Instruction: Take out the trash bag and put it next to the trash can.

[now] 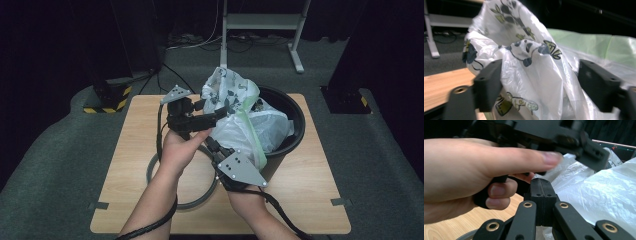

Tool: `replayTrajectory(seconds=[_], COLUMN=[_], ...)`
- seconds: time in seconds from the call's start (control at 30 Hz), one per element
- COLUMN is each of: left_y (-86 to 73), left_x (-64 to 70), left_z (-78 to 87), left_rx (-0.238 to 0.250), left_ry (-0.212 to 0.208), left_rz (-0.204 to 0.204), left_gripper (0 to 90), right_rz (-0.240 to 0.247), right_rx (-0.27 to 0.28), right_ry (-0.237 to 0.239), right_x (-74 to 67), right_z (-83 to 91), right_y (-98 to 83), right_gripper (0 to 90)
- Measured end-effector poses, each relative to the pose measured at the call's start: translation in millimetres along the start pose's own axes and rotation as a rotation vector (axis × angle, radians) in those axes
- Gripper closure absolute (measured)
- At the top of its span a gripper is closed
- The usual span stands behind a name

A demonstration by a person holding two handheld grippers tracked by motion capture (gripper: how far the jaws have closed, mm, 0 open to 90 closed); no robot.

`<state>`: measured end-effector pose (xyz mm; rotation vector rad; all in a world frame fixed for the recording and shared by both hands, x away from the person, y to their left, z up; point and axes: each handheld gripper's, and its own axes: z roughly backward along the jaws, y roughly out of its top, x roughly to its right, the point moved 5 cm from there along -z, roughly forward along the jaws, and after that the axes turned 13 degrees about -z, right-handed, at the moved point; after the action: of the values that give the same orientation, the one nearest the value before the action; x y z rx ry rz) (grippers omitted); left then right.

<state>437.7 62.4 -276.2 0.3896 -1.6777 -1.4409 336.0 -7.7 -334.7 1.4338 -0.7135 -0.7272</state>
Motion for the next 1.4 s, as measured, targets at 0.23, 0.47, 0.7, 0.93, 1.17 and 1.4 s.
replayTrajectory(seconds=[0.23,0.47,0.7,0.93,1.17,1.4], left_y=[-7.9,-14.4,-10.9,-2.2,4.6,9.1], left_x=[-1.8,-4.0,-1.1,1.3,2.9,5.3], left_z=[-4.0,-6.3,-8.1,-8.3,-6.0,-4.2], left_rx=[-0.041,-0.045,0.017,0.101,0.161,0.201], left_ry=[-0.022,-0.025,-0.006,0.02,0.024,0.022], left_rz=[0.003,-0.007,-0.03,-0.049,-0.077,-0.097], left_gripper=[62.6,85.8,88.2,88.7,88.8,88.9], right_rz=[-0.004,-0.023,-0.092,-0.111,-0.157,-0.153], right_rx=[0.005,0.035,0.062,0.104,0.103,0.082], right_ry=[0.0,0.004,-0.001,-0.069,-0.179,-0.301], right_x=[2.9,7.5,26.6,59.8,115.1,161.6], right_z=[4.2,14.7,34.1,58.2,75.9,91.3], right_y=[-0.7,8.8,28.1,46.0,51.1,41.6], right_gripper=[90.0,85.9,71.0,63.8,59.3,54.8])
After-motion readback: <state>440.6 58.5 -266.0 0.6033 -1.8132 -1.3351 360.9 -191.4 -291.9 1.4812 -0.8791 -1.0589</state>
